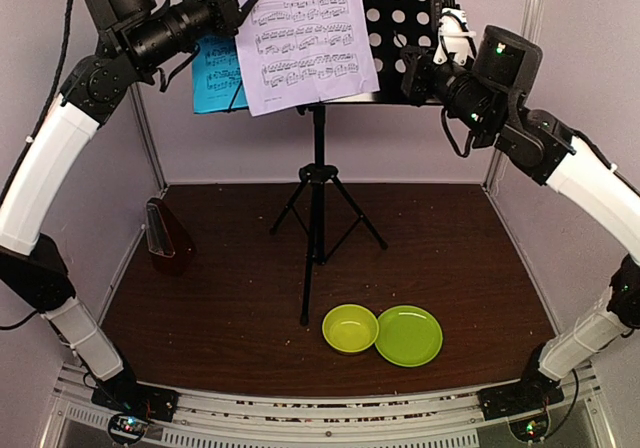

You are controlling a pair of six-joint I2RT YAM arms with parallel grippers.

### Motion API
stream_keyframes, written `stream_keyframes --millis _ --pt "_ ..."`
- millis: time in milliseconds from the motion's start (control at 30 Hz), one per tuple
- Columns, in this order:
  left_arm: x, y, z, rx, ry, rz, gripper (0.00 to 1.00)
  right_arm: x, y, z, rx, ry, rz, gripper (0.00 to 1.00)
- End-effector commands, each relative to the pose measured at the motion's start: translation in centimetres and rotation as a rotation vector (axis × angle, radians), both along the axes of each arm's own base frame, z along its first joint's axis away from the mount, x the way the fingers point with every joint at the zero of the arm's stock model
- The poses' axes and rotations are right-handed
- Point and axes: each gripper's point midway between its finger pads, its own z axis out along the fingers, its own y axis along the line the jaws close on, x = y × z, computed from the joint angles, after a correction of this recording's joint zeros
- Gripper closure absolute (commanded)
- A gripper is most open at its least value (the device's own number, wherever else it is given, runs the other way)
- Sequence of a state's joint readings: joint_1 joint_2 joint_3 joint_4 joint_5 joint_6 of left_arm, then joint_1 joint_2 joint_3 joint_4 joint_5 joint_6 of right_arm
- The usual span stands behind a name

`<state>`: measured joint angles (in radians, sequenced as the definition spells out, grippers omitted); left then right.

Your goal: Set up the instrument practice props

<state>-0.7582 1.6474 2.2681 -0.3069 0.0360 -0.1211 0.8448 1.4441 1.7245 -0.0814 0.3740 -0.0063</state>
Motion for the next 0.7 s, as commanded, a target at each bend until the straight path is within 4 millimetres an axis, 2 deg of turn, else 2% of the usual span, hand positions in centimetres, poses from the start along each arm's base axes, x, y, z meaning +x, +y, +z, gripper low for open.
stream_keyframes --millis 0,167,400,667 --pt "0.2 0.4 1.7 -0.036 -0.067 0.018 1.00 -1.2 -1.0 1.3 0.047 -0.072 0.016 1.00" --pt "0.5 -0.5 2.1 -0.028 -0.131 0.011 1.00 -2.1 -0.1 1.8 0.068 -0.156 0.089 1.00" --pt "0.2 -1.4 3.6 -0.039 -0.231 -0.021 1.00 -2.4 1.2 1.9 0.058 -0.202 0.147 1.00" --pt "0.3 -3.9 2.7 0.017 -0.303 -0.093 1.00 -3.5 1.7 2.0 0.078 -0.277 0.203 1.00"
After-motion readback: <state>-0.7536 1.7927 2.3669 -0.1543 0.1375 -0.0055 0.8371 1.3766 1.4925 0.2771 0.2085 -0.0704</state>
